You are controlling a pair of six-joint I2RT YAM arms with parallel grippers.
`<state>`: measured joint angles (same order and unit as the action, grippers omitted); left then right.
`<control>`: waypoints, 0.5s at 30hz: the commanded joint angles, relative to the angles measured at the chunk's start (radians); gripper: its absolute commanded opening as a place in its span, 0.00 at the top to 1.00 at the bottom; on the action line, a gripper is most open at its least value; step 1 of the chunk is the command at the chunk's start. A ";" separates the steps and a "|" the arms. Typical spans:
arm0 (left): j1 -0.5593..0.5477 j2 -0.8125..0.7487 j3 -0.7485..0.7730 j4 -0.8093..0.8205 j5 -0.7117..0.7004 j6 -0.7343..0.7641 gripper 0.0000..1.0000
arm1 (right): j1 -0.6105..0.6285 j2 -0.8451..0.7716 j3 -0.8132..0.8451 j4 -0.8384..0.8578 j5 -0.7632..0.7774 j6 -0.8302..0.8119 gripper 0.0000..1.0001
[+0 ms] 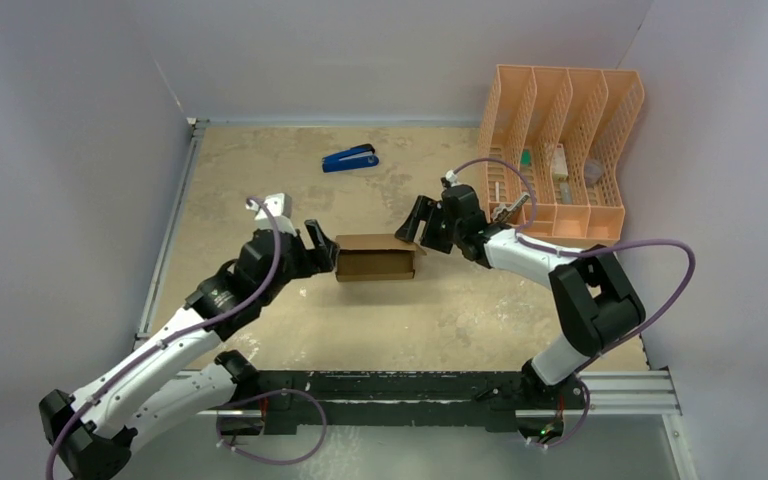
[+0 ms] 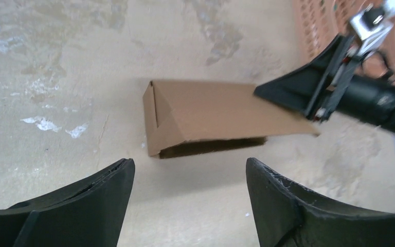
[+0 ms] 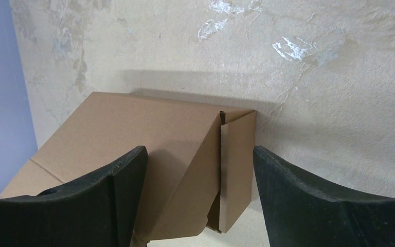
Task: Fold the paper box
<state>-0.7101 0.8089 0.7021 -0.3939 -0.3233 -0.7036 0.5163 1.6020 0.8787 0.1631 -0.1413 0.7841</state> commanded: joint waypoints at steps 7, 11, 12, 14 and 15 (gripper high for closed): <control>0.205 0.187 0.202 -0.029 0.089 -0.034 0.25 | 0.002 0.009 0.039 0.032 0.021 -0.103 0.21; 0.295 0.299 0.238 0.010 0.246 -0.017 0.41 | 0.002 0.012 0.035 0.034 0.029 -0.117 0.21; 0.296 0.326 0.243 0.012 0.286 -0.012 0.44 | 0.002 0.013 0.034 0.036 0.037 -0.125 0.21; 0.296 0.370 0.236 0.025 0.339 -0.007 0.51 | 0.003 0.015 0.034 0.041 0.053 -0.141 0.21; 0.296 0.388 0.226 0.026 0.369 -0.006 0.54 | 0.002 0.016 0.033 0.050 0.059 -0.146 0.21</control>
<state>-0.4141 1.1530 0.8925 -0.4110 -0.1360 -0.7216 0.5163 1.6157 0.8860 0.1711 -0.1257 0.6895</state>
